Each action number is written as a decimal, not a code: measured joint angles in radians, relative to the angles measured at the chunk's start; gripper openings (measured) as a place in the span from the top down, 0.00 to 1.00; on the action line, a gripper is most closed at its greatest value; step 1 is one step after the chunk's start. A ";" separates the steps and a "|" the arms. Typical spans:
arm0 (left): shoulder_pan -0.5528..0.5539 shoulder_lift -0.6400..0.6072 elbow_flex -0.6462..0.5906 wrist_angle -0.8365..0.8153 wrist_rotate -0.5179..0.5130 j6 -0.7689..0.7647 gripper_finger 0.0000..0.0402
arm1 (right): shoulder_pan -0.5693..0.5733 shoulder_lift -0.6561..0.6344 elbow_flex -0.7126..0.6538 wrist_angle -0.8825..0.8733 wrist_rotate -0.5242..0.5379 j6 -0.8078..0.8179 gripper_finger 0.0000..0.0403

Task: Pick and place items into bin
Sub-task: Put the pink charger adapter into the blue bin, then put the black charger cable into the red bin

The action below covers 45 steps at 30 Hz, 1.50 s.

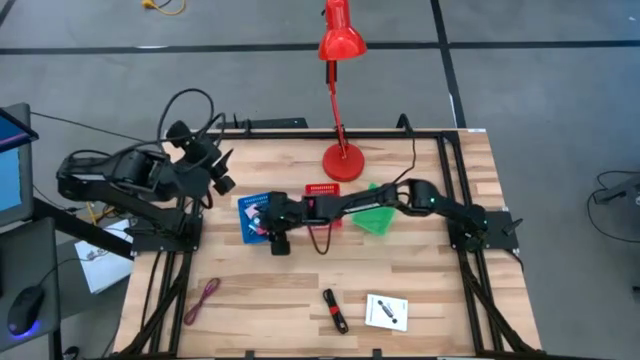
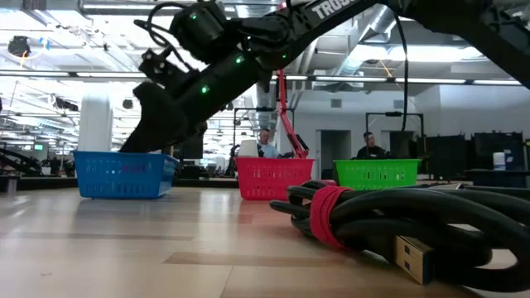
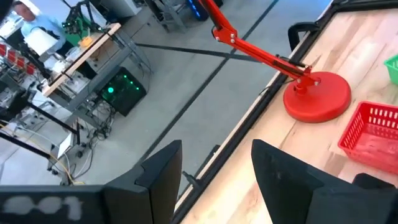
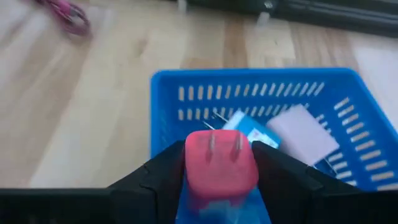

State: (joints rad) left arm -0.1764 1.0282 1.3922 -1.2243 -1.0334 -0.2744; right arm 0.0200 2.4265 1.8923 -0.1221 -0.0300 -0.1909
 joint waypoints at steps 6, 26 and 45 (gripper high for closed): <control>0.000 0.020 -0.001 0.003 0.003 -0.021 0.54 | -0.001 0.003 0.000 -0.004 0.028 -0.001 0.62; 0.000 0.052 -0.001 0.011 0.093 -0.089 0.54 | 0.038 -0.121 0.310 -0.598 0.031 -0.068 0.54; -0.175 0.187 -0.138 0.461 0.604 0.097 0.54 | 0.161 -0.688 0.341 -1.458 0.346 0.424 0.70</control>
State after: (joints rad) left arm -0.3518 1.2148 1.2546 -0.7631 -0.4299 -0.1771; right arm 0.1814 1.7390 2.2333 -1.5797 0.3164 0.2332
